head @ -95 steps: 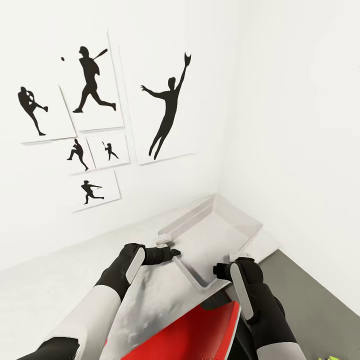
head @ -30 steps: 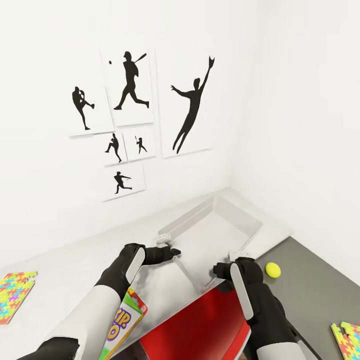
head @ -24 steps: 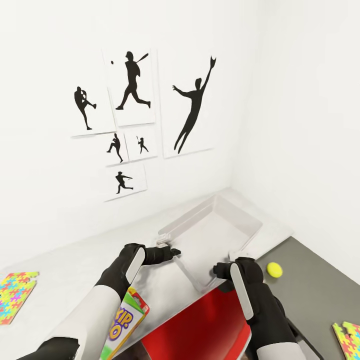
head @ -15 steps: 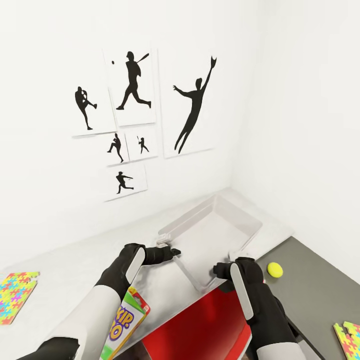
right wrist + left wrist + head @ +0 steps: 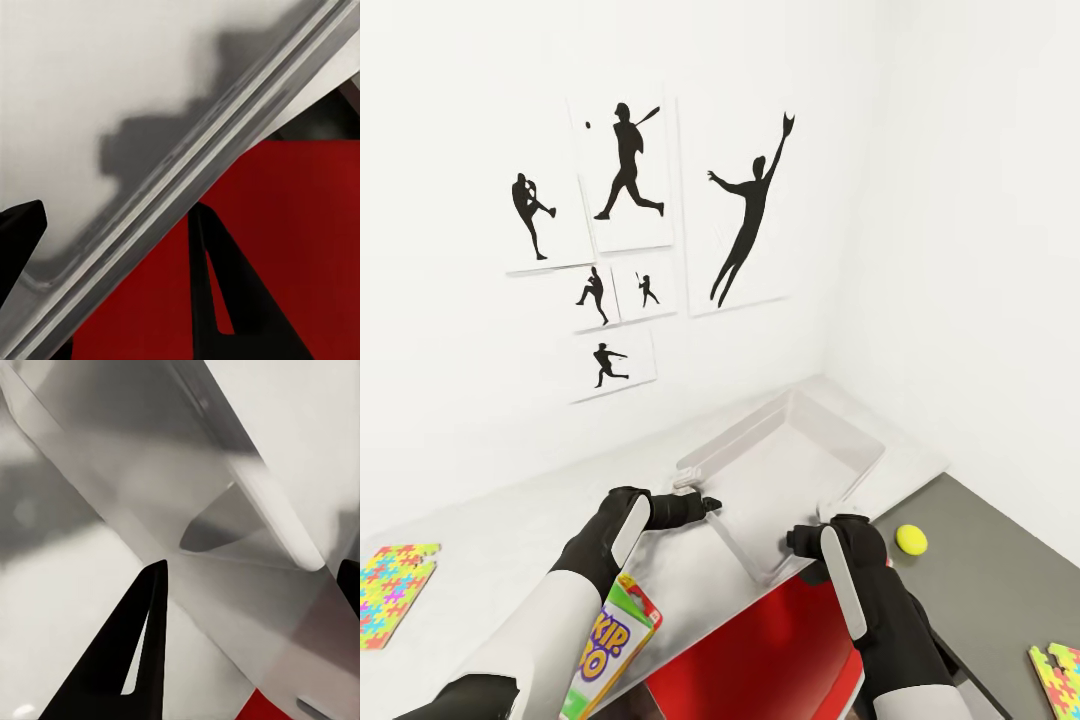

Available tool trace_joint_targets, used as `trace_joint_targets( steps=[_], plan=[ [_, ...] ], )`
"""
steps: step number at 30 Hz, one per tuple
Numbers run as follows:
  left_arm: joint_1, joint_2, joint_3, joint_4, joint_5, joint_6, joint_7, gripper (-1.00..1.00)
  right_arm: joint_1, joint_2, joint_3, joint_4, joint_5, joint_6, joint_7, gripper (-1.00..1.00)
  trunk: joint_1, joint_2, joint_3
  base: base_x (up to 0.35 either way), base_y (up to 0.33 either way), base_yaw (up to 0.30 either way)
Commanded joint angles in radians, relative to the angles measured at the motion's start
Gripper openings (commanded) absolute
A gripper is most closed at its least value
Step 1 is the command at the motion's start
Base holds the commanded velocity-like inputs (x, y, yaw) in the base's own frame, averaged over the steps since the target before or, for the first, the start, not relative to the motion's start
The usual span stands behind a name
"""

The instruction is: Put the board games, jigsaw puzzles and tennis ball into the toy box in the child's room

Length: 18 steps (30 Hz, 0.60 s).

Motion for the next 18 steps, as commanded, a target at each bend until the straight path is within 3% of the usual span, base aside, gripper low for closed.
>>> trace_joint_targets(
  steps=[1, 9, 18],
  plan=[
    [0.0, -0.001, -0.002, 0.0, 0.023, 0.034, 0.001, -1.0, -0.001, 0.001, 0.001, -0.002, -0.063, -0.048, -0.006, -1.0, 0.001, -0.002, -0.002, 0.0, 0.001, 0.0],
    [0.0, -0.001, -0.002, 0.0, 0.023, 0.035, 0.001, -1.0, -0.001, 0.001, 0.001, -0.002, -0.063, -0.048, -0.005, -1.0, 0.001, -0.002, -0.002, 0.0, 0.018, 0.0],
    [0.0, -0.001, -0.002, 0.0, 0.023, 0.036, 0.003, -1.0, -0.001, 0.001, 0.001, -0.001, -0.063, -0.048, -0.006, -1.0, 0.001, -0.002, -0.002, 0.0, 0.226, 0.0]
  ],
)
